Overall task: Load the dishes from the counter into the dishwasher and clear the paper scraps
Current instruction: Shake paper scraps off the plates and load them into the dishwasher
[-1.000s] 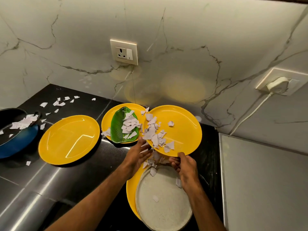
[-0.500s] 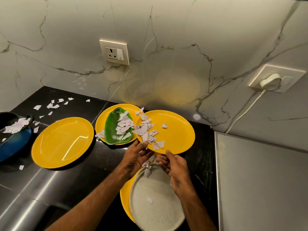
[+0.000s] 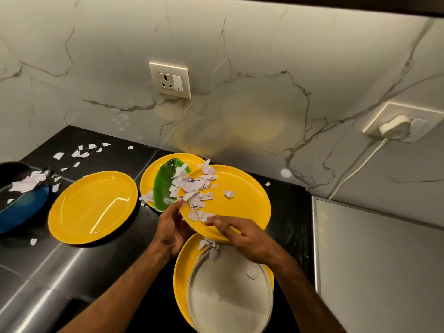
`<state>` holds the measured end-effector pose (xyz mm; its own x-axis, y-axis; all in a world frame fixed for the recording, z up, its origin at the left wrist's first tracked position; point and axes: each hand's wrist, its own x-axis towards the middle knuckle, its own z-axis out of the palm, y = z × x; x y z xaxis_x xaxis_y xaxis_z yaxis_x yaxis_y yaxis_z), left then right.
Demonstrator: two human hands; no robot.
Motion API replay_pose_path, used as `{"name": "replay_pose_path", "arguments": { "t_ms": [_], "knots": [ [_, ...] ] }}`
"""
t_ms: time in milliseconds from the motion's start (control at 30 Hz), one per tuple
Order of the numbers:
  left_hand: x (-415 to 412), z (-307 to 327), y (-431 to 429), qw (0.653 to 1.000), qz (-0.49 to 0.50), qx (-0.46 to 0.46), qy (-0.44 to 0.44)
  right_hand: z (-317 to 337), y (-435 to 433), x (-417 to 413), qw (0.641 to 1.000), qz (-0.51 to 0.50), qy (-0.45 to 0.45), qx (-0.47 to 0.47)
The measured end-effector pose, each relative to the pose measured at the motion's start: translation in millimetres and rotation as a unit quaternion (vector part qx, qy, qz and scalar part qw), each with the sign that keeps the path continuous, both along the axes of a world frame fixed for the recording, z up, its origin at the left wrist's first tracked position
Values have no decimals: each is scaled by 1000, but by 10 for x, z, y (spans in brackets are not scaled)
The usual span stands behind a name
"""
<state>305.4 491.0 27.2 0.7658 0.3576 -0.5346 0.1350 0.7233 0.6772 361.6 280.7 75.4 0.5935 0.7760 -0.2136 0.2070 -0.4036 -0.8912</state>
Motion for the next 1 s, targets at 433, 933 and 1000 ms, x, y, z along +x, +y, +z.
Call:
{"name": "replay_pose_path", "arguments": {
  "t_ms": [433,933,1000],
  "knots": [
    [-519,105,275,999,-30,20,-3,-418,1233,-5,967,111,-197,-113],
    [-1045,170,773,979,165,117,0,-1073,1393,222,972,-84,-130,-177],
    [-1058,164,783,977,173,121,2,-1051,1413,157,979,-79,-129,-137]
  ]
}}
